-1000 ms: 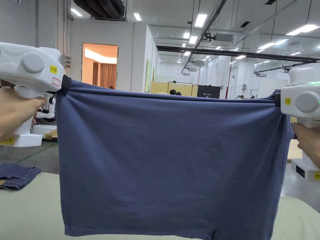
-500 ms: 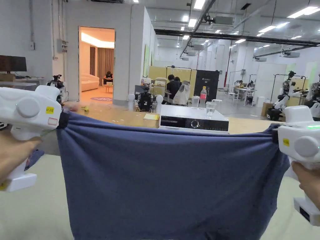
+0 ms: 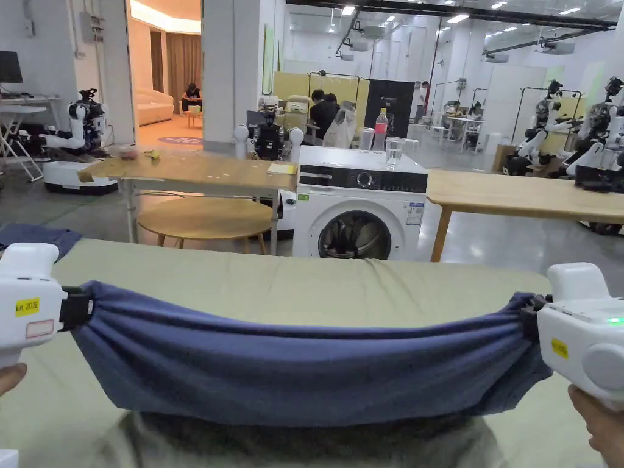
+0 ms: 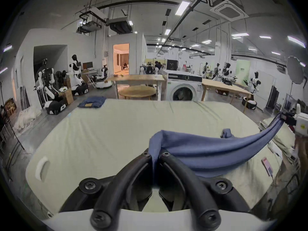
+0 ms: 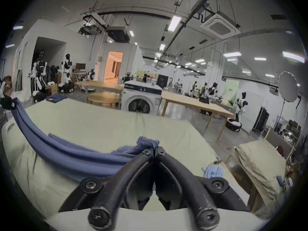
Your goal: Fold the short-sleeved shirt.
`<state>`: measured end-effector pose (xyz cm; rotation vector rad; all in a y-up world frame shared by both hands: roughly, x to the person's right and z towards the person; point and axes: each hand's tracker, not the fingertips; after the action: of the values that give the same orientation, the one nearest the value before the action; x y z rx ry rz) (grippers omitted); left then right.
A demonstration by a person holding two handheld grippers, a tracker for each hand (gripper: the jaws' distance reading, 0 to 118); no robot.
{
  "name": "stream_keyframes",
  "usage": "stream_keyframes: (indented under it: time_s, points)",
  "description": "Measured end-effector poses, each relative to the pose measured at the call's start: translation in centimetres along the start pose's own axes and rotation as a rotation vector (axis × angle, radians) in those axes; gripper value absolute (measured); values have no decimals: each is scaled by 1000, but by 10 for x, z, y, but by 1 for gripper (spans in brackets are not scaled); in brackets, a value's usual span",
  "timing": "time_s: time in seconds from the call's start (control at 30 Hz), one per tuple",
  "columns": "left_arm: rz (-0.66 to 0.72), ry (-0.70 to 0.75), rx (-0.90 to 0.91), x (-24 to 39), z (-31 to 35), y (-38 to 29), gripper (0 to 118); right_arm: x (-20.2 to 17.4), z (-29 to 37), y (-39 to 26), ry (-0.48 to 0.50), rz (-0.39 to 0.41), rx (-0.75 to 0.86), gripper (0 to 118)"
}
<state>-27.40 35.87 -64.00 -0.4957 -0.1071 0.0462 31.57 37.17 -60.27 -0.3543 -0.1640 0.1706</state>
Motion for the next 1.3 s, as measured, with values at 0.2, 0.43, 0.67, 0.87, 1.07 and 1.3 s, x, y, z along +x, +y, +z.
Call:
stream_keyframes:
  time_s: [0.2, 0.43, 0.67, 0.87, 1.07, 1.3]
  points:
    - [9, 0, -79, 4, 21, -83, 0, -7, 24, -79, 14, 21, -144, 0]
    - [-8, 9, -227, 7, 30, -157, 0, -14, 47, -161, 26, -1, -307, 0]
    - [5, 32, -372, 4, 13, -208, 0, -13, 38, -215, 56, 30, -458, 0]
    - [-38, 36, -442, 9, -3, -229, 0, -13, 17, -245, 79, 26, -537, 0]
    - [-39, 94, -450, 12, 1, -211, 29, -19, 26, -227, 10, 52, -508, 52]
    - [28, 40, -176, 31, 24, -164, 38, -33, 40, -173, 46, -59, -329, 52]
